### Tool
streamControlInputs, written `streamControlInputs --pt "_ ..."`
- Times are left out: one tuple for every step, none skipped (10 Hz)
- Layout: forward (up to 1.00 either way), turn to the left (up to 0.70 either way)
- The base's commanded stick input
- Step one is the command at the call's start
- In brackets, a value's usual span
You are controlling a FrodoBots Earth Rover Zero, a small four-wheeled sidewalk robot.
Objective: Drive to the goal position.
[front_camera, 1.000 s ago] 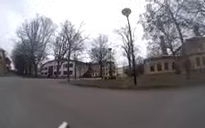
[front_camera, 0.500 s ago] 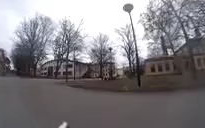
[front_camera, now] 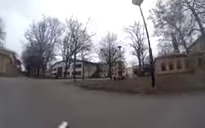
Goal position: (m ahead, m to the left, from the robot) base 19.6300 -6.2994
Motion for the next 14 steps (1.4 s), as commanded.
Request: streamControlInputs --pt "1.0 0.4" --pt "1.0 0.4" --pt "1.0 0.4" --pt "1.0 0.4" --pt "1.0 0.4" --pt "1.0 0.4" --pt "1.0 0.37" --pt "1.0 0.28" --pt "1.0 0.07" --pt "1.0 0.0" --pt "1.0 0.0" --pt "1.0 0.0" --pt "1.0 0.0" --pt "1.0 0.0"
